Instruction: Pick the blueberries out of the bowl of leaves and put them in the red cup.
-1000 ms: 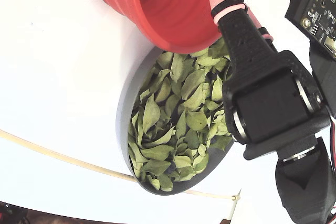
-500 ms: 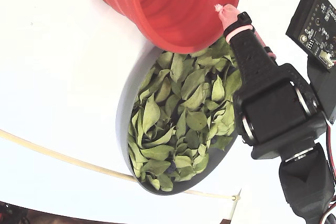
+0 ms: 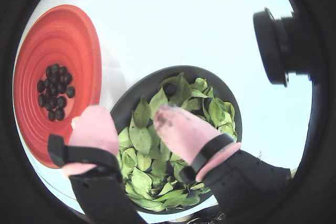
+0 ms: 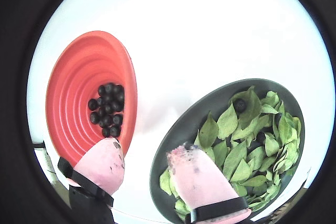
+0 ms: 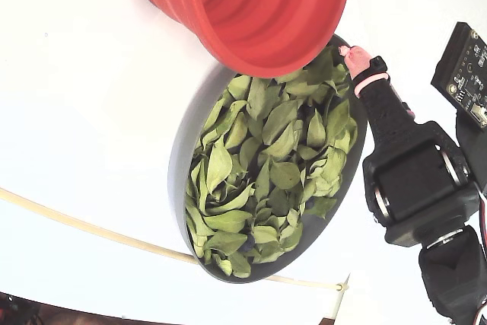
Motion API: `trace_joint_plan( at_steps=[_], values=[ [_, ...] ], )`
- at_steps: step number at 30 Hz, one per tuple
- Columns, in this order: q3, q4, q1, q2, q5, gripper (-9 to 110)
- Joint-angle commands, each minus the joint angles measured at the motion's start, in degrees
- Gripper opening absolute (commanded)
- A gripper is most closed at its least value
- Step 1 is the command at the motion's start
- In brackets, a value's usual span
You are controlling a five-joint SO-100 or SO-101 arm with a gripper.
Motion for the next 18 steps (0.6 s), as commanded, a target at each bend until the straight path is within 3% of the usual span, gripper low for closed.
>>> trace_joint_plan(
  at_steps=[1,18],
  values=[
    [-1.05,0.26,0.97,6.86,-0.53,16],
    [-1.23,1.58,6.15,7.03,-1.05,16]
  ],
)
